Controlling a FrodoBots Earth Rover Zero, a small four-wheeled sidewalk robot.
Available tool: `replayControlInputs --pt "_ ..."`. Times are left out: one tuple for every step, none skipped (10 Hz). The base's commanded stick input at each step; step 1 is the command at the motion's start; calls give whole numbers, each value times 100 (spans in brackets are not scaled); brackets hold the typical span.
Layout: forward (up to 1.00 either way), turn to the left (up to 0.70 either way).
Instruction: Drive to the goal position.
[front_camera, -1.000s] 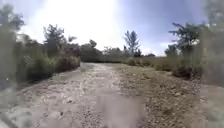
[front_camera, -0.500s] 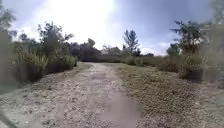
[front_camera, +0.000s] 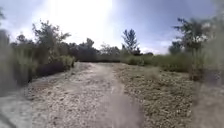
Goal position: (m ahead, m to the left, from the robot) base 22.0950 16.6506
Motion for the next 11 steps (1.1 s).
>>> replayControlInputs --pt "85 0" --pt "85 0" --pt "85 0" --pt "85 0" --pt "85 0" --pt "85 0" --pt "85 0" --pt "85 0" --pt "85 0" --pt "85 0" --pt "85 0"
